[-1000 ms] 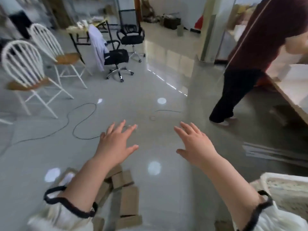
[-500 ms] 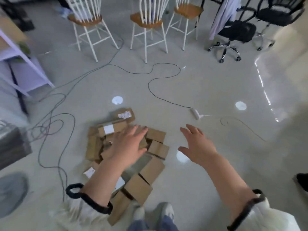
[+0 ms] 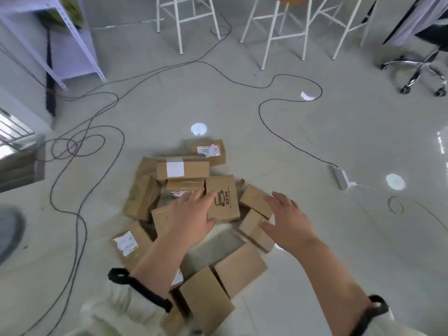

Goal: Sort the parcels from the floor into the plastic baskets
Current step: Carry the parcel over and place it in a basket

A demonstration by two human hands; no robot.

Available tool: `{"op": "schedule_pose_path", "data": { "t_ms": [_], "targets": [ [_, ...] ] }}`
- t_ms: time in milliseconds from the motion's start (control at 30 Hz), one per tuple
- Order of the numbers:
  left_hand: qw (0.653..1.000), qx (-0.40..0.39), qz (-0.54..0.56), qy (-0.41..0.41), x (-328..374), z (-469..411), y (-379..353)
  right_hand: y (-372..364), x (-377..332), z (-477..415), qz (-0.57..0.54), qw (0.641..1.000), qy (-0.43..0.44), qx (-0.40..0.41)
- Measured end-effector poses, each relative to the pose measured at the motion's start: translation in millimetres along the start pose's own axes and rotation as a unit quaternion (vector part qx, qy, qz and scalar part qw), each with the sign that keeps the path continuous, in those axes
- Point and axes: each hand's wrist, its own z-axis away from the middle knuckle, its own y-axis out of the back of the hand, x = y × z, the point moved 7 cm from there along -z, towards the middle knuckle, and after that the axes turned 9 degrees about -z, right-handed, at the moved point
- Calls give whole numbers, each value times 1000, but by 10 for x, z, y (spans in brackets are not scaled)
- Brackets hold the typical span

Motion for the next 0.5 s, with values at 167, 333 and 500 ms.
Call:
{"op": "schedule_pose_path", "data": {
  "t_ms": [167,333,500],
  "targets": [
    [974,-7,189,126,-156,-682,-2220,-1969,1021,-1171,-143,979,-131,-57],
    [997,40,44,54,-290,-1529,-3561,-3003,1565,-2250,-275,955,-101,45],
    [997,55,28,55,-391,-1937,-3947,-3231,1682,-2741,-278,954,-69,83]
  ]
}}
